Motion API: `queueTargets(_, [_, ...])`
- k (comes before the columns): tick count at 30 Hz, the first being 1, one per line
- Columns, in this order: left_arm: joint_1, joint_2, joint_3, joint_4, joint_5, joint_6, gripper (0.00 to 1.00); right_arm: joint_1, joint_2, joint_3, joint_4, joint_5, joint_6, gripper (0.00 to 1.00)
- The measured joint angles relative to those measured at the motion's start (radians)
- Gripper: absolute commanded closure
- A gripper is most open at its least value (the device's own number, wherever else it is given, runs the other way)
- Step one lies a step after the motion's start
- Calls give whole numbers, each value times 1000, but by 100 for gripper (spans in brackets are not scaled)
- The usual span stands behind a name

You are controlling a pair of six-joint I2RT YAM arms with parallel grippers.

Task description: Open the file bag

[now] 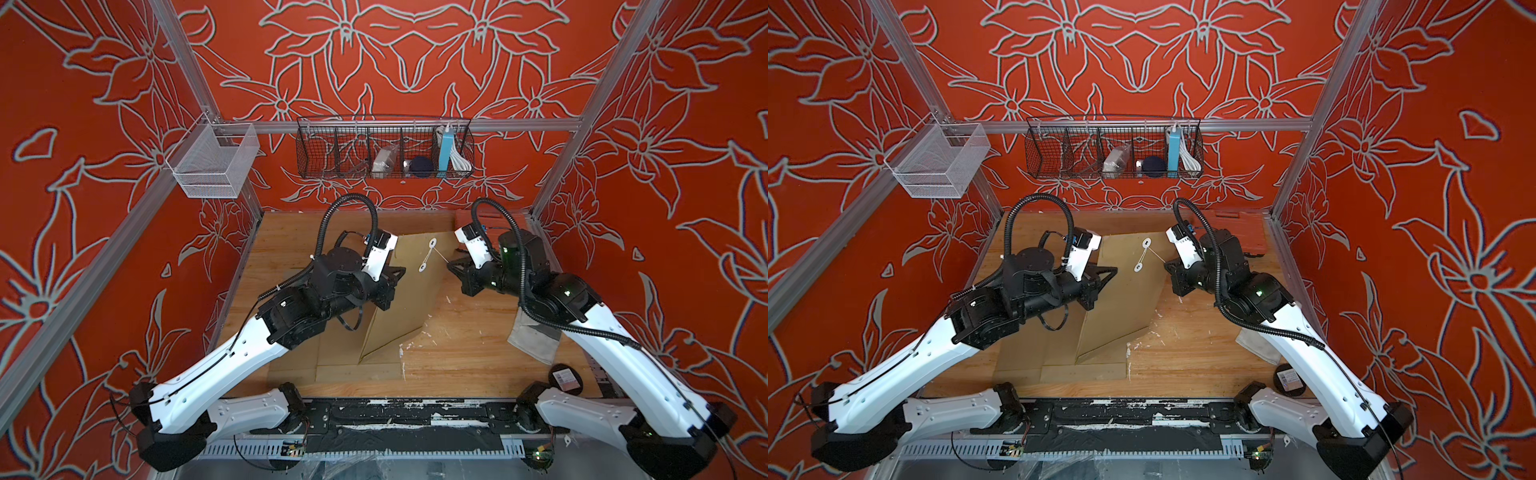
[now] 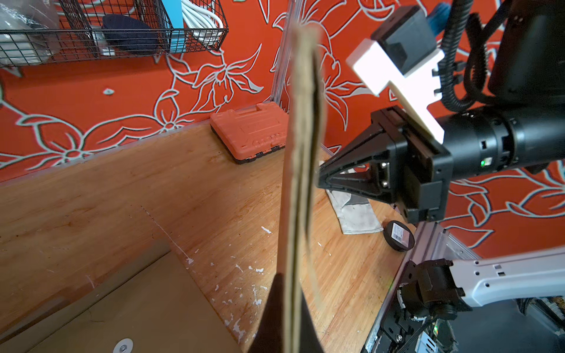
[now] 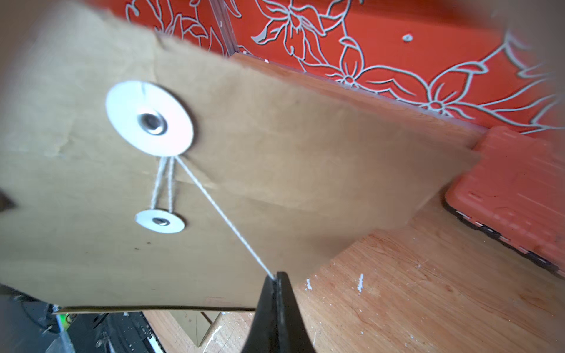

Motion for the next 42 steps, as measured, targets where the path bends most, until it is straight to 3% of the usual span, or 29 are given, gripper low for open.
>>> queueTargets(23, [-2, 67, 23, 2, -104, 51, 100, 5, 64, 11, 223, -378, 111, 100])
queueTargets(42, [-2, 68, 23, -58, -86, 89, 100, 5, 61, 133, 245, -271, 98, 100])
